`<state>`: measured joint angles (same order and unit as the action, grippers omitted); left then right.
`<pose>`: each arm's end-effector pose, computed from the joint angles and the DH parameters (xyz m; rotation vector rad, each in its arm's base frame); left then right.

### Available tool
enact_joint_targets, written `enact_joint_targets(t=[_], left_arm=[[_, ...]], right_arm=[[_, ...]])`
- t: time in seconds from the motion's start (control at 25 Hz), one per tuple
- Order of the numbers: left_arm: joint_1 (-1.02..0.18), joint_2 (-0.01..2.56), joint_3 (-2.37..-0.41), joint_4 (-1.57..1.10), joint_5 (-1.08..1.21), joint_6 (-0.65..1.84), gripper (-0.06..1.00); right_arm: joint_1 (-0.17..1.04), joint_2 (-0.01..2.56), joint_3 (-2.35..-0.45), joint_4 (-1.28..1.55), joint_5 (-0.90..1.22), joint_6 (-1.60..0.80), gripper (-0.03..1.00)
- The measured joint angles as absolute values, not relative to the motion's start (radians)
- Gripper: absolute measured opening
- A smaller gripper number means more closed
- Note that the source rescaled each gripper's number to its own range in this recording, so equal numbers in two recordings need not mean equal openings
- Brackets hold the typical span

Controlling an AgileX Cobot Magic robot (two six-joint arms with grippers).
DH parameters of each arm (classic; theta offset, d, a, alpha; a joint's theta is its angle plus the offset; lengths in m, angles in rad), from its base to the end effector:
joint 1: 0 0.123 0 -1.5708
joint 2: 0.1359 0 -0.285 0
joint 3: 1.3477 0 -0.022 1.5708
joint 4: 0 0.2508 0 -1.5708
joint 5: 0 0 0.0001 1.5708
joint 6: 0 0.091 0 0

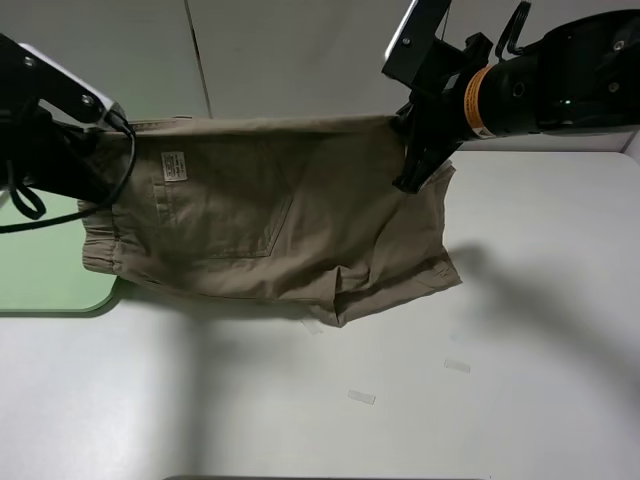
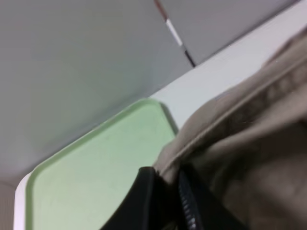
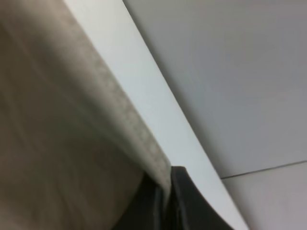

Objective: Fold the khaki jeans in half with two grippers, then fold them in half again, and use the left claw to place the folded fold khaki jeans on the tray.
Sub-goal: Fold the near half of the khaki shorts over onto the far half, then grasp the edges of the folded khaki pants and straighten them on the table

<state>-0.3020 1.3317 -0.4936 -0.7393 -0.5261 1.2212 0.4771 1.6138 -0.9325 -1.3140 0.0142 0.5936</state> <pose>0.2474 -0.0449 0.2224 0.5801 1.8373 0.4993 0.3080 0.1577 0.2301 -1.2179 1.7991 -0.1543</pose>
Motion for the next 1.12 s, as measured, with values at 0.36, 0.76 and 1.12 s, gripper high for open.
enact_joint_targets(t=[0.36, 0.76, 1.12], left_arm=[[-0.320, 1.558, -0.496, -0.672, -0.791, 1.223, 0.02], [-0.323, 1.634, -0.497, -0.622, -0.921, 1.095, 0.16], [-0.300, 1.634, -0.496, -0.700, -1.078, 0.911, 0.79]], right_arm=[[0.429, 1.682, -0.937, -1.254, -0.076, 0.594, 0.00], [0.428, 1.724, -0.941, -1.261, -0.069, 0.593, 0.00], [0.399, 1.725, -0.940, -1.258, 0.093, 0.594, 0.72]])
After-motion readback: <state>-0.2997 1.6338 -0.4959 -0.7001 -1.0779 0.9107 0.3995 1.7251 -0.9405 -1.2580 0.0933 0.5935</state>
